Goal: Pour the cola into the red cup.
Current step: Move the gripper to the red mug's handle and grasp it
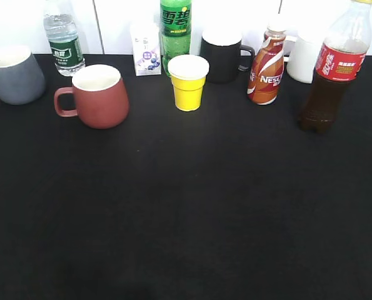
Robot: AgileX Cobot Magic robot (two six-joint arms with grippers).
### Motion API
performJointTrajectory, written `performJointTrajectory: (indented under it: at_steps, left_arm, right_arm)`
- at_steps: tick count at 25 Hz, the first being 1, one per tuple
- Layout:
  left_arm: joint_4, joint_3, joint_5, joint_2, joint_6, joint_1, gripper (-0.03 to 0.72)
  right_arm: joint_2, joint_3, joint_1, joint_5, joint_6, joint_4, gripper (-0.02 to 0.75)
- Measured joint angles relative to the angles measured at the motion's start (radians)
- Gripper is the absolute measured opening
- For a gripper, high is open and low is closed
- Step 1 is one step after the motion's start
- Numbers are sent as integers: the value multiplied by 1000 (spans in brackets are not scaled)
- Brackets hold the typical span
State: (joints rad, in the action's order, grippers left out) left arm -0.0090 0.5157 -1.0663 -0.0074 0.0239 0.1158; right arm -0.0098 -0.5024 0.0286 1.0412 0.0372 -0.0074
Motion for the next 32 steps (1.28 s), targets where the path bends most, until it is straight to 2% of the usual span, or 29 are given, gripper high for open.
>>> performJointTrajectory:
  at_steps: [10, 11, 13, 14, 17, 18, 21, 22, 24, 27, 28, 30, 32]
  left_arm:
    - [0, 0, 0, 0, 0, 0, 239]
    - [0, 0, 0, 0, 0, 0, 279]
    - [0, 0, 2, 0, -4, 0, 453]
    - [0, 9, 18, 6, -24, 0, 510]
    - [-14, 77, 262, 199, -142, 0, 536]
    - [-62, 82, 401, 289, -171, 0, 536]
    - [-344, 82, 740, 558, -371, -1, 534]
    - [-376, 82, 819, 640, -392, -12, 530]
    - [-415, 45, 998, 768, -405, -109, 506]
    - [-440, -66, 1378, 972, -408, -369, 501]
    - [-449, -86, 1469, 1050, -409, -426, 501]
    - [-496, -92, 1588, 1227, -408, -501, 499]
    - [-519, -92, 1710, 1378, -383, -544, 498]
  right_arm:
    - [0, 0, 0, 0, 0, 0, 585]
    - [0, 0, 0, 0, 0, 0, 585]
    - [0, 0, 0, 0, 0, 0, 585]
    - [0, 0, 0, 0, 0, 0, 585]
    - [0, 0, 0, 0, 0, 0, 585]
    - [0, 0, 0, 0, 0, 0, 585]
    - [0, 0, 0, 0, 0, 0, 585]
    - [0, 0, 0, 0, 0, 0, 585]
    - [0, 0, 0, 0, 0, 0, 585]
    - [0, 0, 0, 0, 0, 0, 585]
    - [0, 0, 0, 0, 0, 0, 585]
    - [0, 0, 0, 0, 0, 0, 585]
    - [0, 0, 0, 0, 0, 0, 585]
